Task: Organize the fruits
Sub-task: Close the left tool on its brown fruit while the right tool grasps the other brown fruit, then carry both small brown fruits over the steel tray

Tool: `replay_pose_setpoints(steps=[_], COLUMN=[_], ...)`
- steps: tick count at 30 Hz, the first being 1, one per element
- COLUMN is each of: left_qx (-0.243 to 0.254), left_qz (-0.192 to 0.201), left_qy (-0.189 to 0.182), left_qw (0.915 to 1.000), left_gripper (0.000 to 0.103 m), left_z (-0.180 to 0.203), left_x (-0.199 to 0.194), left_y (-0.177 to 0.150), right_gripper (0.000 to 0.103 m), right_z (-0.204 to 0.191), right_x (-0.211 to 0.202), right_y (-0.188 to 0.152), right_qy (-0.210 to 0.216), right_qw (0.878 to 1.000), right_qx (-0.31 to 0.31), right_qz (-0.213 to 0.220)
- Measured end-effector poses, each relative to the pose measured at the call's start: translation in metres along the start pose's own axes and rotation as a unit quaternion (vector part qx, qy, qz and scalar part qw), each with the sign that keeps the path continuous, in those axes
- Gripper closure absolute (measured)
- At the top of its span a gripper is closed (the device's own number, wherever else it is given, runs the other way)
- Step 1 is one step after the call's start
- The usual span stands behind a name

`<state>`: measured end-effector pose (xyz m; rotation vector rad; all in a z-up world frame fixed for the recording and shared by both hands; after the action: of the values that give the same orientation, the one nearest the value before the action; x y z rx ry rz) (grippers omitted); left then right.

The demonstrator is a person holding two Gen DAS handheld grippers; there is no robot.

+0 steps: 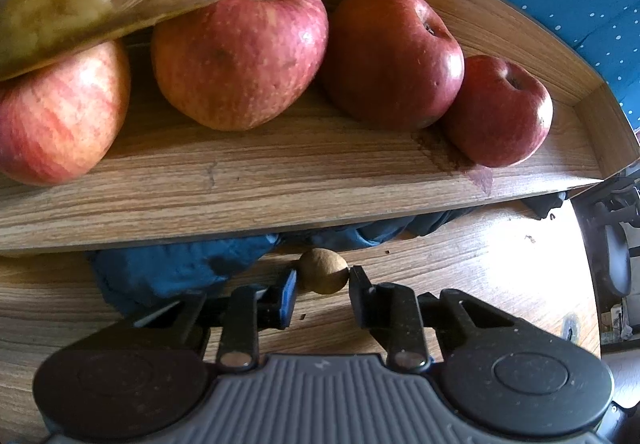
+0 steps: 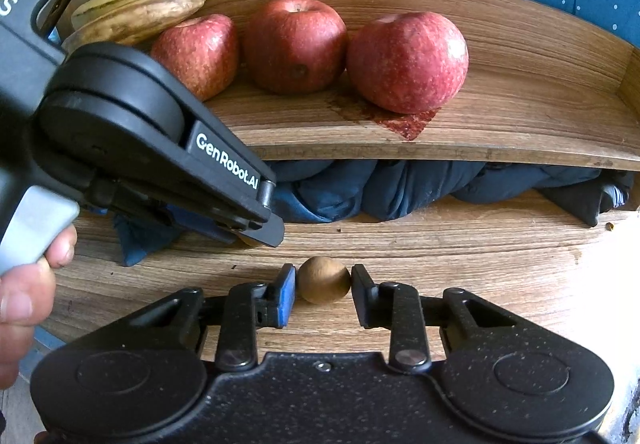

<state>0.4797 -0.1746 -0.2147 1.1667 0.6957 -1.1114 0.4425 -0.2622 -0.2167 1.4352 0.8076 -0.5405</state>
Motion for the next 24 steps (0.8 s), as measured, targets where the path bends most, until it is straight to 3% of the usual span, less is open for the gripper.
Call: replay_pose_setpoints(steps=[14, 24], left_qx=[0.002, -0.006], left_qz=[0.007, 0.029], left_qy=[0.004, 0.015], left_qw=[1.0000, 0.9994], left_gripper=[0.073, 0.073], left_z=[-0.001, -0.006], left_x=[-0.010, -0.040], left_y=[-0.003, -0.009], right_gripper=[0.071, 0.071], right_z=[0.003, -0.003], right_x=[-0.004, -0.023], right_y=[0.002, 0.002], right_qy=[0.008, 0.030], right_qw=[1.000, 0.999], right_qx=[-0.003, -0.022], right_qz=[0.007, 0.026])
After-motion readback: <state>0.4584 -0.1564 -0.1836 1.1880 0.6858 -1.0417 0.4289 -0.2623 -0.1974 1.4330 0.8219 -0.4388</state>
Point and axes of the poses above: each gripper's, at about its wrist camera, not at the fingertips, and x roughly the way its jaws point, z to its right, y to its top, the point moved 10 cm from there along x, roughly the way its jaws point, and after that the axes turned 3 degrees about z, right-handed, at the moved point
